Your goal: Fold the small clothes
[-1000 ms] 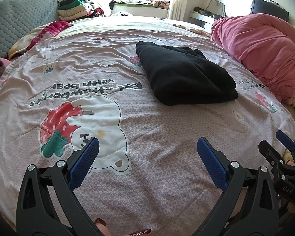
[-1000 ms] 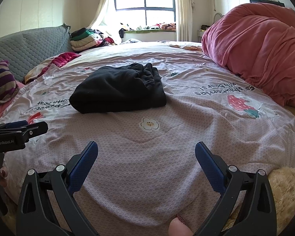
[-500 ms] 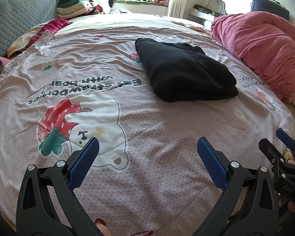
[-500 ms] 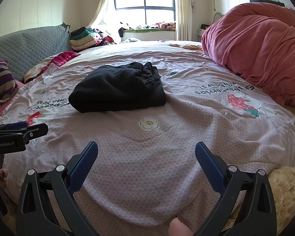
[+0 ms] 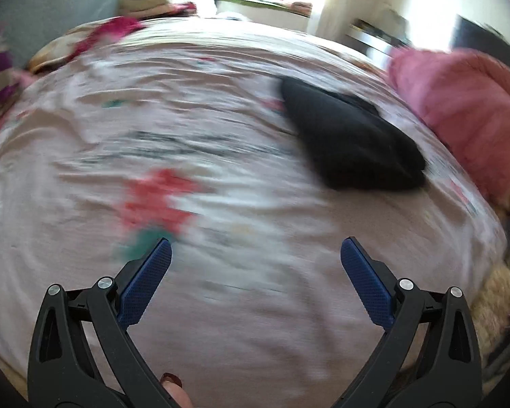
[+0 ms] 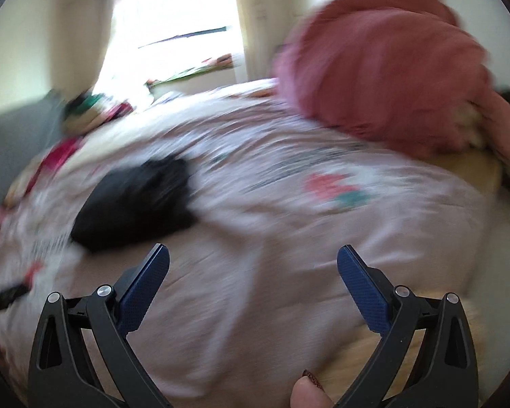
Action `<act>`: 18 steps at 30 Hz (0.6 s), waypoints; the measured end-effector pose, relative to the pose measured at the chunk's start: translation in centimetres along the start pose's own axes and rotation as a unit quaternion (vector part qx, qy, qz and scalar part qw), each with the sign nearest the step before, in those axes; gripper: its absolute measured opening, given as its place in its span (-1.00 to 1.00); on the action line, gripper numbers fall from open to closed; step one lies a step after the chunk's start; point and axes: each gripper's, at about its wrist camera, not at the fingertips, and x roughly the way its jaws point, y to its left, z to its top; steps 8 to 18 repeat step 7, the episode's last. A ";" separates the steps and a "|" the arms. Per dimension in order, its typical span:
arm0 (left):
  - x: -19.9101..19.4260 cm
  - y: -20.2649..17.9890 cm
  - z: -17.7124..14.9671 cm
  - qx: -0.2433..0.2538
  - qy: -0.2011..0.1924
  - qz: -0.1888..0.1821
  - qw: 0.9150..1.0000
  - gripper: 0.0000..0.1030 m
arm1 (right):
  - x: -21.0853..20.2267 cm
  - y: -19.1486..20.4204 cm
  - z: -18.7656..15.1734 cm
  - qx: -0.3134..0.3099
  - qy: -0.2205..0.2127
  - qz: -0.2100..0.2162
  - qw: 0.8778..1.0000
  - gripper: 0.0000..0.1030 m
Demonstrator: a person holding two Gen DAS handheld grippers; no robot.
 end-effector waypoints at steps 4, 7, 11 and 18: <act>-0.1 11.3 3.1 -0.076 0.002 0.116 0.990 0.81 | 0.1 -12.1 3.0 0.106 -0.016 -0.132 0.985 0.91; -0.3 20.8 5.1 -0.135 0.011 0.209 0.969 0.81 | 1.0 -22.9 3.2 0.156 -0.004 -0.282 0.947 0.91; -0.3 20.8 5.1 -0.135 0.011 0.209 0.969 0.81 | 1.0 -22.9 3.2 0.156 -0.004 -0.282 0.947 0.91; -0.3 20.8 5.1 -0.135 0.011 0.209 0.969 0.81 | 1.0 -22.9 3.2 0.156 -0.004 -0.282 0.947 0.91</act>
